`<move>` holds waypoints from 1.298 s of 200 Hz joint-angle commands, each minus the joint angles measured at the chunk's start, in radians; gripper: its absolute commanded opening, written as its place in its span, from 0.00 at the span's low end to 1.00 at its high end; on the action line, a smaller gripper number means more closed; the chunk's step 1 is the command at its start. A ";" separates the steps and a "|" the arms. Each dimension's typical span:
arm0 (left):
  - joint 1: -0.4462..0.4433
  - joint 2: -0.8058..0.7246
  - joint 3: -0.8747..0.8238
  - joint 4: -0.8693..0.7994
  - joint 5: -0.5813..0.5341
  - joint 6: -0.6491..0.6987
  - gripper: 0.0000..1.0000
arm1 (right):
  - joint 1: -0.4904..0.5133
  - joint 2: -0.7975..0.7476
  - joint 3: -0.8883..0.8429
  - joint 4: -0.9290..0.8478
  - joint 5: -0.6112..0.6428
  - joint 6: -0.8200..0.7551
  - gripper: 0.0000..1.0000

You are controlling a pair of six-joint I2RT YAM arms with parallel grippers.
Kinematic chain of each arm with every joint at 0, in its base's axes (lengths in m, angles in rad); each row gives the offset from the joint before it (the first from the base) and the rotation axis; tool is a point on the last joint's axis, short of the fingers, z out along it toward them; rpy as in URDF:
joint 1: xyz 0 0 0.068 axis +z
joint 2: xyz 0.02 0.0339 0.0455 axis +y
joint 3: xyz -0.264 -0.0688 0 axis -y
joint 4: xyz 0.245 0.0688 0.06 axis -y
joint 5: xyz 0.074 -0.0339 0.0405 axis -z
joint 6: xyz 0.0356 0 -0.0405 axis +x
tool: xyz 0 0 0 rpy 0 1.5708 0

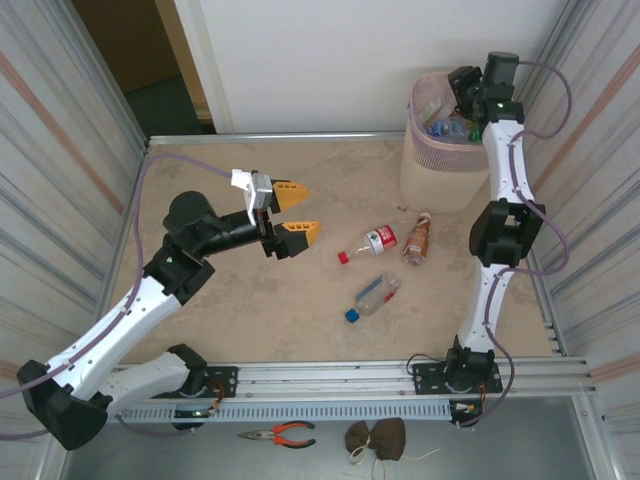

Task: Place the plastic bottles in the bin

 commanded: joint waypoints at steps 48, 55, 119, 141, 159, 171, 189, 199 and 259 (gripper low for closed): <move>0.005 0.021 0.017 -0.088 -0.032 -0.012 0.79 | 0.002 -0.229 -0.098 -0.089 -0.003 -0.144 0.43; 0.003 0.028 0.017 -0.115 -0.040 -0.001 0.79 | 0.004 -0.254 -0.121 -0.095 -0.003 -0.160 0.43; -0.009 0.115 0.051 -0.421 -0.134 0.201 0.76 | 0.017 -0.556 -0.429 -0.075 0.014 -0.256 0.46; -0.012 0.161 0.047 -0.460 -0.150 0.257 0.75 | 0.017 -0.672 -0.568 -0.064 0.039 -0.276 0.48; -0.025 0.214 0.060 -0.495 -0.173 0.310 0.75 | 0.015 -0.764 -0.662 -0.064 0.057 -0.290 0.49; -0.038 0.259 0.075 -0.523 -0.195 0.353 0.74 | 0.010 -0.822 -0.722 -0.069 0.065 -0.299 0.49; -0.057 0.337 0.102 -0.556 -0.227 0.422 0.74 | 0.000 -0.903 -0.800 -0.079 0.074 -0.310 0.50; -0.067 0.387 0.125 -0.574 -0.238 0.461 0.73 | -0.006 -0.943 -0.838 -0.084 0.075 -0.317 0.50; -0.095 0.679 0.243 -0.572 -0.257 0.618 0.73 | -0.046 -1.107 -0.967 -0.147 0.077 -0.358 0.51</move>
